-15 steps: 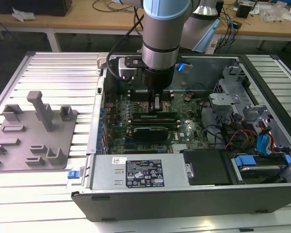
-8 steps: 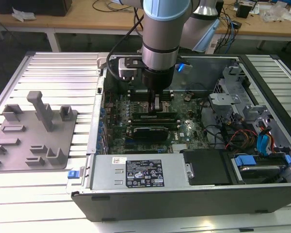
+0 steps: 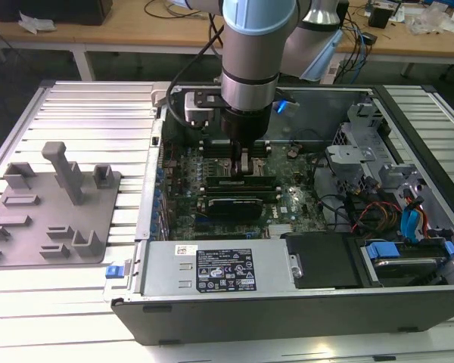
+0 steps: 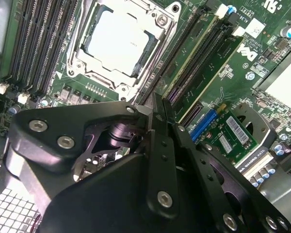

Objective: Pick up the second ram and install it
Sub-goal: 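Insert the second ram into the second slot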

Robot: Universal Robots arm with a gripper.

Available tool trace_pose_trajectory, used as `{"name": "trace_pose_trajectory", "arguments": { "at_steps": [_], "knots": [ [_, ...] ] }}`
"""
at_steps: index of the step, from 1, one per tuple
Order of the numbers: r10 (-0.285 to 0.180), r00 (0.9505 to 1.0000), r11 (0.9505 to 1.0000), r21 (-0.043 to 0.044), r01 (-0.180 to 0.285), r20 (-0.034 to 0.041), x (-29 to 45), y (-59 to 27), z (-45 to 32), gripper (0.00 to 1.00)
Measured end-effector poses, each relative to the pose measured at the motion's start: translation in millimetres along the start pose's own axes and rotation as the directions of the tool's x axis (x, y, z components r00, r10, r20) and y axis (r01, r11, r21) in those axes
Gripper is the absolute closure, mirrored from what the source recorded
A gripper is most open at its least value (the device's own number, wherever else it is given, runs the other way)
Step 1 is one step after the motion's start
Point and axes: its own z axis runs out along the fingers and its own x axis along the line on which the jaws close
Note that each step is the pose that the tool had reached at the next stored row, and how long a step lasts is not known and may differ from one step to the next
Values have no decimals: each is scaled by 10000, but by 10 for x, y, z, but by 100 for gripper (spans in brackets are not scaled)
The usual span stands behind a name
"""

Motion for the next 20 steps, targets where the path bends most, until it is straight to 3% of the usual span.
{"name": "trace_pose_trajectory", "arguments": {
  "at_steps": [5, 9, 12, 20],
  "knots": [
    [0, 10000, 10000, 2, 0, 5, -1, 0, -24, 91],
    [-20, 10000, 10000, 70, 20, 2, 0, 0, -25, 91],
    [-20, 10000, 10000, 91, 20, 7, 60, 3, -26, 91],
    [-20, 10000, 10000, 95, 20, 13, 82, 3, -26, 91]
  ]
}}
